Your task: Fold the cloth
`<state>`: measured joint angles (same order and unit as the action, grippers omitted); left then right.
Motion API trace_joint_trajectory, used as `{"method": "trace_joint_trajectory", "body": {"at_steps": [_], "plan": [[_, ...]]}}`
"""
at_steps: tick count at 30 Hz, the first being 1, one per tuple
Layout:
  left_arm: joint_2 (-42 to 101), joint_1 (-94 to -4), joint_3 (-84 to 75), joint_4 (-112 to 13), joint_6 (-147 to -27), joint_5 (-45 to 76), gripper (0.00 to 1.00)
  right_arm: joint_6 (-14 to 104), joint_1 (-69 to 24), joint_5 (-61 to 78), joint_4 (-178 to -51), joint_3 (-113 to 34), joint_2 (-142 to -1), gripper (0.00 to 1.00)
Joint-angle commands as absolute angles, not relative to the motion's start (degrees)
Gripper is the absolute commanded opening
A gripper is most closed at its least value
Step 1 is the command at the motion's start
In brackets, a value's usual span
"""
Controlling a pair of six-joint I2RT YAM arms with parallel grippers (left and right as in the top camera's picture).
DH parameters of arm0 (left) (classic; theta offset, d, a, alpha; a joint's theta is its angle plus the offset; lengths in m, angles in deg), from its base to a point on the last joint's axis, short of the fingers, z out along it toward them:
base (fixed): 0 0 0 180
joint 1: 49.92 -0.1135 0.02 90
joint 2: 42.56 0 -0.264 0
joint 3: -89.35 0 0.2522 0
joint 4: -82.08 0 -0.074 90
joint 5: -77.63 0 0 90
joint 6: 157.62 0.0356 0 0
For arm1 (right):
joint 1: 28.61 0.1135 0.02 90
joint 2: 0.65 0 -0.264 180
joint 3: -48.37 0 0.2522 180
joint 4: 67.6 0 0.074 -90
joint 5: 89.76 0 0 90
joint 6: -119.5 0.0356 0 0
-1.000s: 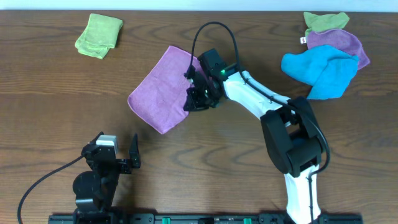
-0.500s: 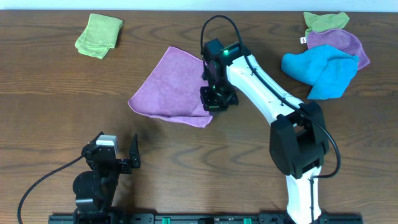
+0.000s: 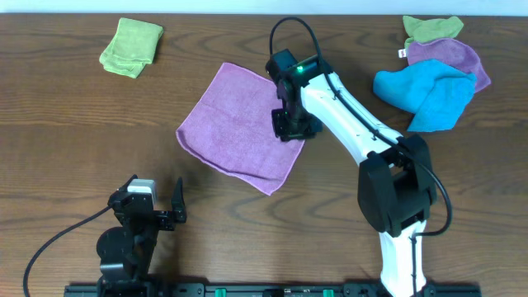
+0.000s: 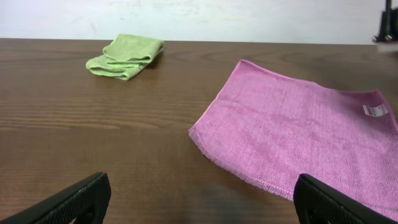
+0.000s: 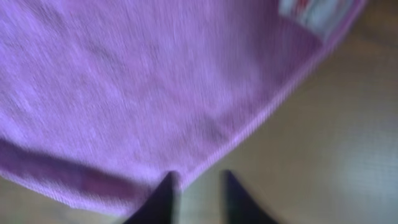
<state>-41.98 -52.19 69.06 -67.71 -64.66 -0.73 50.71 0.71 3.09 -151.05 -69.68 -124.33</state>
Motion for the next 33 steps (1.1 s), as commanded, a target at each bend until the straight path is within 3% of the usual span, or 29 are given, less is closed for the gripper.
{"method": "trace_joint_trajectory", "body": {"at_steps": [1, 14, 19, 26, 33], "plan": [[-42.3, -52.6, 70.4, -67.3, -65.0, -0.9, 0.95, 50.1, 0.6, -0.5, -148.5, -70.4, -123.0, 0.01], [-42.3, -52.6, 70.4, -67.3, -65.0, -0.9, 0.95, 47.2, -3.8, -0.4, -149.5, -70.4, -117.8, 0.02], [-42.3, -52.6, 70.4, -67.3, -65.0, -0.9, 0.95, 46.1, -3.8, 1.6, -152.3, -70.4, -115.6, 0.24], [-42.3, -52.6, 70.4, -67.3, -65.0, -0.9, 0.95, 45.5, -3.7, 4.4, -155.6, -70.4, -115.3, 0.39], [-42.3, -52.6, 70.4, -67.6, -65.0, -0.9, 0.95, 43.0, -3.4, 4.2, -158.2, -70.4, -115.3, 0.70]]}}
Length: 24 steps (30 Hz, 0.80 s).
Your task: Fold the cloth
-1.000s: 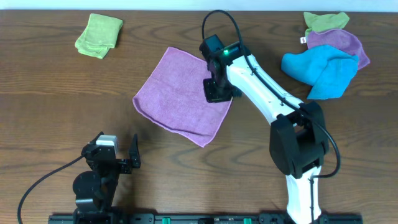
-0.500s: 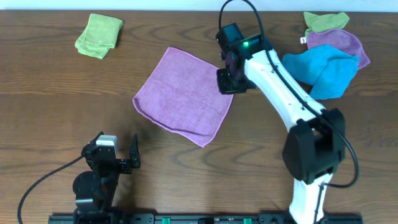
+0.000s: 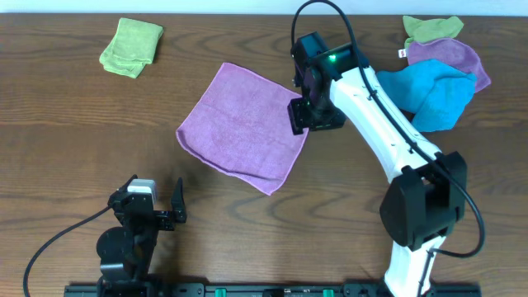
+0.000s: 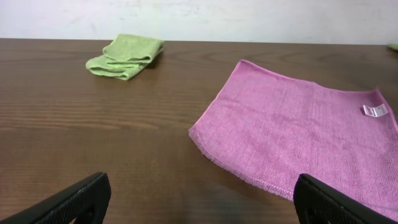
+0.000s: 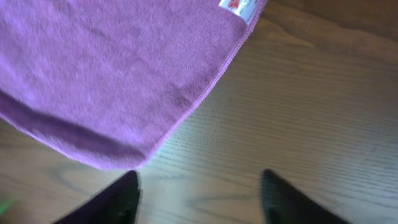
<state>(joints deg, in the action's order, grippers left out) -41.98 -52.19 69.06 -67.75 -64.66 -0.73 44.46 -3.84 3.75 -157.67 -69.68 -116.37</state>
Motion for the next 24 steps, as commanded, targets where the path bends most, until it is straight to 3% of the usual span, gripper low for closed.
{"method": "trace_joint_trajectory", "body": {"at_steps": [1, 5, 8, 21, 22, 23, 24], "plan": [[-42.3, -52.6, 70.4, -67.8, -65.1, -0.6, 0.95, 42.5, -3.6, 4.0, -158.6, -70.4, -115.3, 0.74], [-42.3, -52.5, 70.4, -67.7, -70.9, 6.4, 0.95, 42.0, -4.8, 1.7, -160.1, -70.4, -115.3, 0.80], [-42.3, -52.5, 70.4, -67.7, -82.4, 8.8, 0.95, 42.0, -6.3, 1.8, -160.8, -70.4, -115.3, 0.80], [-42.3, -52.5, 70.4, -78.9, -92.1, 16.6, 0.97, 37.9, -8.3, 4.4, -155.1, -70.4, -115.3, 0.75], [-42.3, -52.5, 70.4, -80.2, -92.5, 16.3, 0.93, 37.7, -8.3, 4.4, -154.5, -70.4, -115.3, 0.75], [-42.3, -52.5, 70.4, -81.6, -92.5, 16.1, 0.83, 36.9, -8.3, 4.7, -154.0, -70.4, -115.3, 0.75], [-42.3, -52.5, 70.4, -82.7, -92.9, 16.2, 0.81, 36.1, -8.3, 4.9, -153.4, -70.4, -115.3, 0.74]]}}
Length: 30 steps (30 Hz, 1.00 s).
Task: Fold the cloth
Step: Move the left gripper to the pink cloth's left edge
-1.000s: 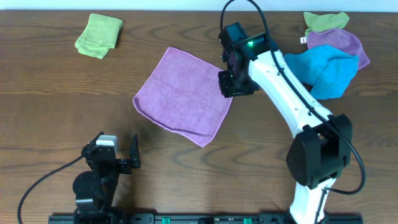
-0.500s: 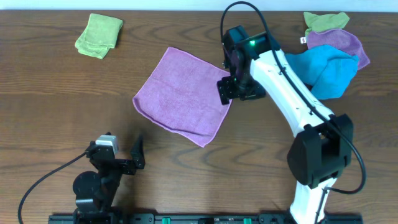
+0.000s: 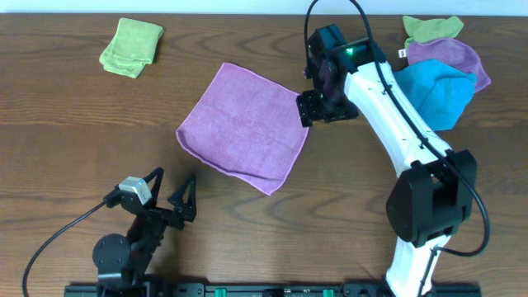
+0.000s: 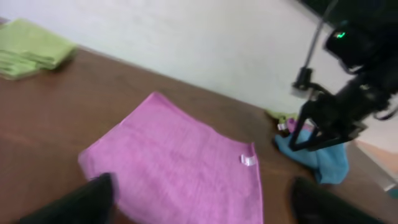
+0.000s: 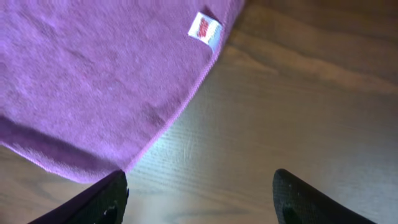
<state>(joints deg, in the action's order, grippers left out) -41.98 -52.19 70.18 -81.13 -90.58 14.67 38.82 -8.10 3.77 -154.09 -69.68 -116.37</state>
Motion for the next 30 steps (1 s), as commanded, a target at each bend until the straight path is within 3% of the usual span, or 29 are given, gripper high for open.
{"method": "trace_joint_trajectory", "body": {"at_steps": [1, 6, 14, 23, 30], "plan": [[-42.1, -52.5, 70.4, -83.2, -94.4, 16.2, 0.83, 35.1, -8.4, 5.2, -152.6, -70.4, -115.3, 0.75], [-36.6, -52.5, 70.3, -88.6, -99.2, 14.4, 0.89, 31.1, -8.8, 6.8, -147.2, -70.4, -115.3, 0.75], [-8.3, -52.5, 60.9, -91.8, -93.2, 14.7, 0.91, 29.6, -12.5, 17.6, -139.6, -70.4, -115.3, 0.69], [22.4, -52.5, 41.6, -82.5, -80.0, 15.7, 0.90, 28.1, -13.2, 32.6, -147.2, -70.3, -115.3, 0.65], [33.6, -52.5, 32.7, -71.9, -74.9, 13.6, 0.91, 25.6, -13.3, 34.9, -158.1, -70.0, -115.3, 0.63]]}}
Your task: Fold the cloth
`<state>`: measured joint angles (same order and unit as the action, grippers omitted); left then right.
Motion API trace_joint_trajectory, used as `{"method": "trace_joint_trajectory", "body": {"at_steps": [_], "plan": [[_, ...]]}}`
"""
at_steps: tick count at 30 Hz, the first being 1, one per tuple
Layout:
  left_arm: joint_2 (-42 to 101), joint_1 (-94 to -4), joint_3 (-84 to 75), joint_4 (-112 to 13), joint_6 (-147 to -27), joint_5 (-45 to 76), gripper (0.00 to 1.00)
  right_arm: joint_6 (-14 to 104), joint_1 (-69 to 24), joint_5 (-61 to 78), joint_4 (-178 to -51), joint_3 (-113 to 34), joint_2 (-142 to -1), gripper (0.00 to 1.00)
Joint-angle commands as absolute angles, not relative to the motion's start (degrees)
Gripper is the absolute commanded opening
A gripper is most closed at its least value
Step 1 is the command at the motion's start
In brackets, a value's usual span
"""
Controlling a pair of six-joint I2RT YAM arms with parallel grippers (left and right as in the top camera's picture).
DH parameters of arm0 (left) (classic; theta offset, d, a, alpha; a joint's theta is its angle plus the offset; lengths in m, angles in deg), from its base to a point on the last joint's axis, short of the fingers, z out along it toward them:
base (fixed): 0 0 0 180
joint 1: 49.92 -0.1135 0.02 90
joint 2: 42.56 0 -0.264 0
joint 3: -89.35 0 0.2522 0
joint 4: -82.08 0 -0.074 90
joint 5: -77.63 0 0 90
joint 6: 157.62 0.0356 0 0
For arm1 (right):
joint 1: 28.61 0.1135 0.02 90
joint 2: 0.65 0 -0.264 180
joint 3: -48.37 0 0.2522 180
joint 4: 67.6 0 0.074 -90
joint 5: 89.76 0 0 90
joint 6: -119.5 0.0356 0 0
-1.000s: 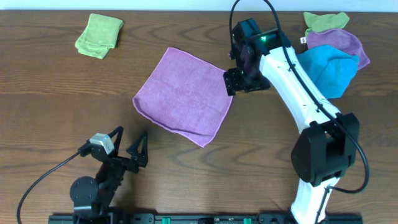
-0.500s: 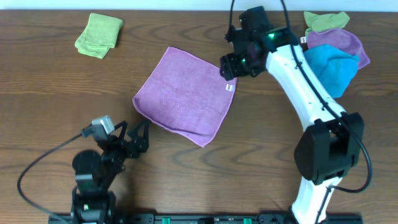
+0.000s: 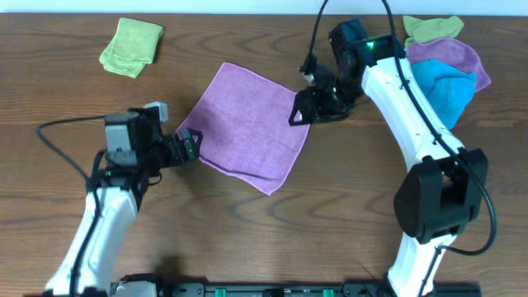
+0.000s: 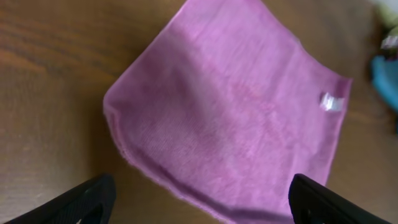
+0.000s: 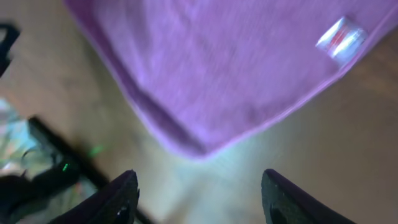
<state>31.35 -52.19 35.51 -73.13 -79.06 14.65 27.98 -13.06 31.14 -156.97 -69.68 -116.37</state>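
Note:
A purple cloth (image 3: 243,128) lies flat and unfolded on the brown table, turned like a diamond, with a small white label (image 5: 340,36) near its right corner. My left gripper (image 3: 188,145) is open just off the cloth's left corner; in the left wrist view the cloth (image 4: 236,118) fills the space ahead of its spread fingers (image 4: 81,199). My right gripper (image 3: 299,114) is open at the cloth's right corner, and the cloth (image 5: 217,68) shows blurred above its fingers (image 5: 124,193). Neither holds anything.
A folded green cloth (image 3: 132,46) lies at the back left. At the back right sits a heap of blue (image 3: 429,89), purple (image 3: 450,56) and green (image 3: 431,28) cloths. The table's front edge runs along a black rail (image 3: 264,289).
My left arm has moved from the table's front edge up to the cloth's left corner. My right gripper has tilted toward the cloth's right corner. The cloth lies as before.
First my right gripper was down on the cloth's right part with its fingers nearly together, the left parked at the front. Then the right stood open off the cloth's right edge. By now both open grippers flank the flat cloth.

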Motion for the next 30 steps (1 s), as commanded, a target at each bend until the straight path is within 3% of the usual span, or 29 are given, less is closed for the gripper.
{"method": "trace_joint_trajectory", "body": {"at_steps": [1, 12, 19, 26, 30], "plan": [[34.7, -52.5, 32.3, -71.5, -74.9, 13.0, 0.91, 25.6, -13.3, 35.3, -158.4, -69.6, -115.3, 0.63], [43.7, -52.6, 31.8, -74.2, -73.4, 15.9, 0.93, 22.6, -12.4, 51.6, -157.1, -55.2, -115.3, 0.62], [47.0, -52.6, 31.6, -77.0, -72.7, 15.7, 0.93, 22.1, -11.9, 51.9, -155.4, -50.7, -115.3, 0.62], [52.4, -52.6, 29.4, -78.6, -72.7, 15.1, 0.81, 21.5, -11.2, 51.7, -155.5, -50.7, -115.3, 0.61], [54.2, -52.6, 27.7, -78.6, -72.7, 11.5, 0.81, 21.0, -10.7, 51.7, -155.5, -50.7, -115.3, 0.61]]}}
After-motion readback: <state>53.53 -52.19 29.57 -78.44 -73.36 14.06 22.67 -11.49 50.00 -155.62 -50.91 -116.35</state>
